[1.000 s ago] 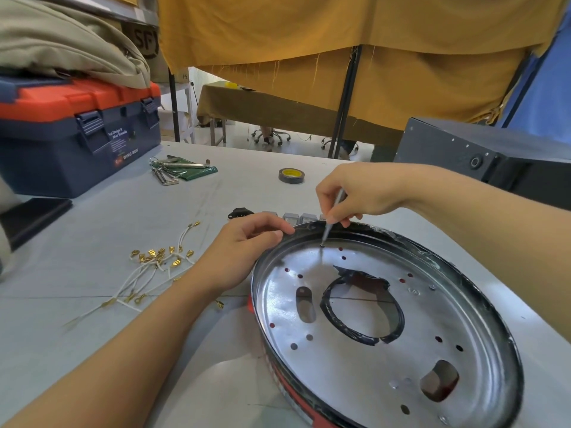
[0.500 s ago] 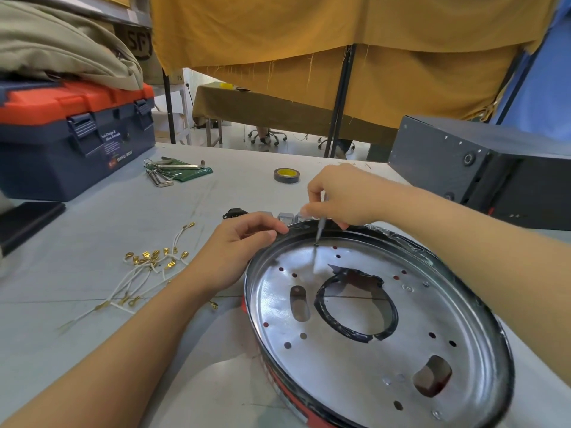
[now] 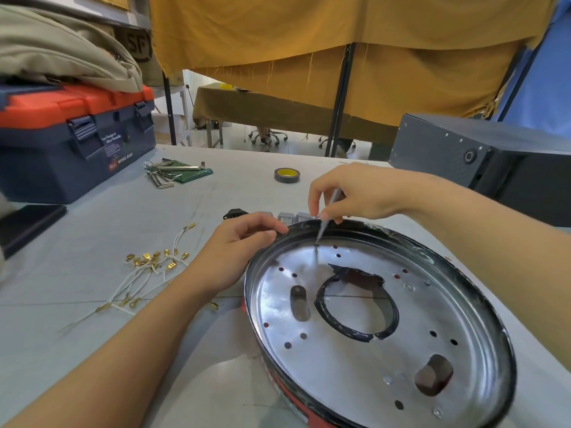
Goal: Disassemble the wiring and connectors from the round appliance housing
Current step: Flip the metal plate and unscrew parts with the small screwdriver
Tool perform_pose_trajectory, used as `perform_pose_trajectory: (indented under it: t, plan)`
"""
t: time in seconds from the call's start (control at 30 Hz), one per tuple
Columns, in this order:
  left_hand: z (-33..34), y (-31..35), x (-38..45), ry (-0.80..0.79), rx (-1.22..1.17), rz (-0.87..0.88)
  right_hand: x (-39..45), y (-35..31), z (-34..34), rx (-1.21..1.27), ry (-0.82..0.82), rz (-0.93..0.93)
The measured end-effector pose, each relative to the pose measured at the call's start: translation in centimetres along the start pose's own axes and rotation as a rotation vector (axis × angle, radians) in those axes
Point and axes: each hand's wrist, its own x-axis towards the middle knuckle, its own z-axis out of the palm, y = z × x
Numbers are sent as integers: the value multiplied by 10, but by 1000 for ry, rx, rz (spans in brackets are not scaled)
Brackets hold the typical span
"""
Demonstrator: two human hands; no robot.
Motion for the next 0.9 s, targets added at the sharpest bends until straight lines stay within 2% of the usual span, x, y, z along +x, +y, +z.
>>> perform_pose_trajectory:
  t: [0.2, 0.43, 0.6, 0.77, 0.9]
  plan:
    - [1, 1, 0, 2, 3, 8, 2, -9, -1, -85, -29, 34]
    - [0, 1, -1, -2, -3, -8, 9, -7, 13, -1, 110, 105]
    - [0, 1, -1, -3, 3, -8, 7, -3, 3, -12, 35, 23]
    - [0, 1, -1, -1, 16, -7, 3, 0, -5, -7, -40, 41]
    - [0, 1, -1, -4, 7, -6, 8, -4, 8, 6, 103, 87]
